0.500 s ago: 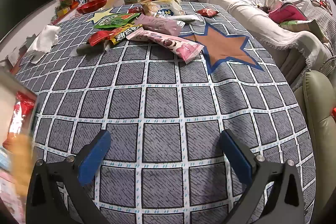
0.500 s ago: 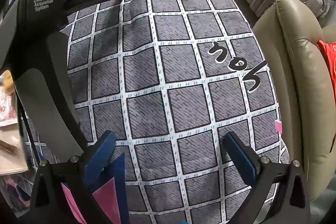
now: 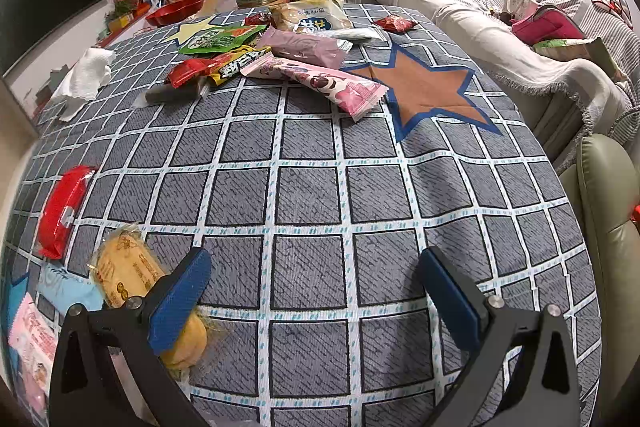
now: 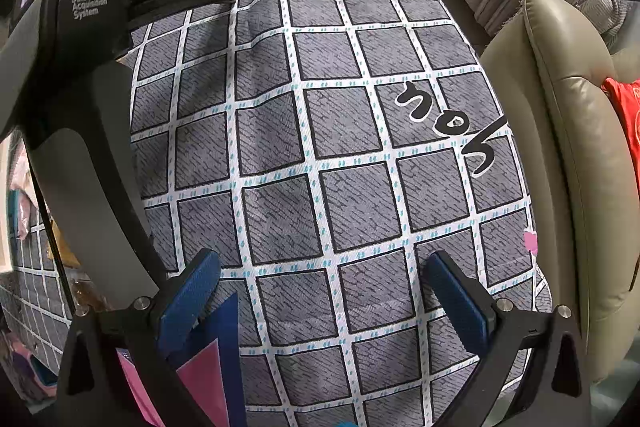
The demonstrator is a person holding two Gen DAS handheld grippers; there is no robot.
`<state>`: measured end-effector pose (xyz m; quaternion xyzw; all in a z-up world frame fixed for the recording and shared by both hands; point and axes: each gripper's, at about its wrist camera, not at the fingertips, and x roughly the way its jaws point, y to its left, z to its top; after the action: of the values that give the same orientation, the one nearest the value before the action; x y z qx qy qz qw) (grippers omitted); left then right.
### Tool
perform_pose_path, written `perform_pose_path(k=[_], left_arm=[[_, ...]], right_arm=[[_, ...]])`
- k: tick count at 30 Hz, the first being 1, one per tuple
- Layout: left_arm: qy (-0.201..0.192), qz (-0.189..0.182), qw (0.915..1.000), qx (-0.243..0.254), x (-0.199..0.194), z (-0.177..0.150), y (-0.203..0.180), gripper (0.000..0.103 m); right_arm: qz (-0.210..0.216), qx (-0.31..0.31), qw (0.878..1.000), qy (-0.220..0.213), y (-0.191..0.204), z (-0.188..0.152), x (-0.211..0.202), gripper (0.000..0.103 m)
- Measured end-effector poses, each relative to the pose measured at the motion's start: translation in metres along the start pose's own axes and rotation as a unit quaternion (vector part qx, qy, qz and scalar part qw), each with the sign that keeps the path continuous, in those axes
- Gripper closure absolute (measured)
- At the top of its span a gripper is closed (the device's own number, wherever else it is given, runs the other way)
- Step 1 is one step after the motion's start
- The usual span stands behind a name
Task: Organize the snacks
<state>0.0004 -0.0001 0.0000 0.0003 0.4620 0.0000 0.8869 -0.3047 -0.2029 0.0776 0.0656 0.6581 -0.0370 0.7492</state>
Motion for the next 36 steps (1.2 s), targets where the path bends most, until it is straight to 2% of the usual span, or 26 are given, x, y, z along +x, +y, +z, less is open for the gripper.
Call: perform_pose_path(k=[8, 21, 25, 27, 29, 32, 35, 36], left_arm=[[0.0, 0.0, 1.0, 0.0, 0.0, 0.0, 0.0, 0.0], [0.0, 0.0, 1.0, 0.0, 0.0, 0.0, 0.0, 0.0], [0.0, 0.0, 1.0, 0.0, 0.0, 0.0, 0.0, 0.0], [0.0, 0.0, 1.0, 0.0, 0.0, 0.0, 0.0, 0.0], [0.0, 0.0, 1.0, 0.0, 0.0, 0.0, 0.0, 0.0], [0.0, 0.0, 1.0, 0.0, 0.0, 0.0, 0.0, 0.0], [0.0, 0.0, 1.0, 0.0, 0.0, 0.0, 0.0, 0.0], [0.0, 0.0, 1.0, 0.0, 0.0, 0.0, 0.0, 0.0]], right_arm=[[-0.001, 0.0, 1.0, -0.003, -0.001, -0.01, 0.003, 0.0], [0.007, -0.005, 1.0, 0.001, 0.001, -0.002, 0.004, 0.0], [0.003, -0.016, 1.0, 0.006, 0.001, 0.001, 0.006, 0.0], [-0.014, -0.025, 1.0, 0.001, 0.002, 0.004, 0.007, 0.0], [-0.007, -0.027, 1.0, -0.014, 0.002, 0.002, 0.006, 0.0], [0.01, -0.025, 1.0, -0.009, 0.002, 0.0, 0.005, 0.0], [-0.013, -0.029, 0.999, -0.005, 0.002, 0.001, 0.006, 0.0], [0.004, -0.026, 1.0, -0.004, 0.002, 0.002, 0.005, 0.0]])
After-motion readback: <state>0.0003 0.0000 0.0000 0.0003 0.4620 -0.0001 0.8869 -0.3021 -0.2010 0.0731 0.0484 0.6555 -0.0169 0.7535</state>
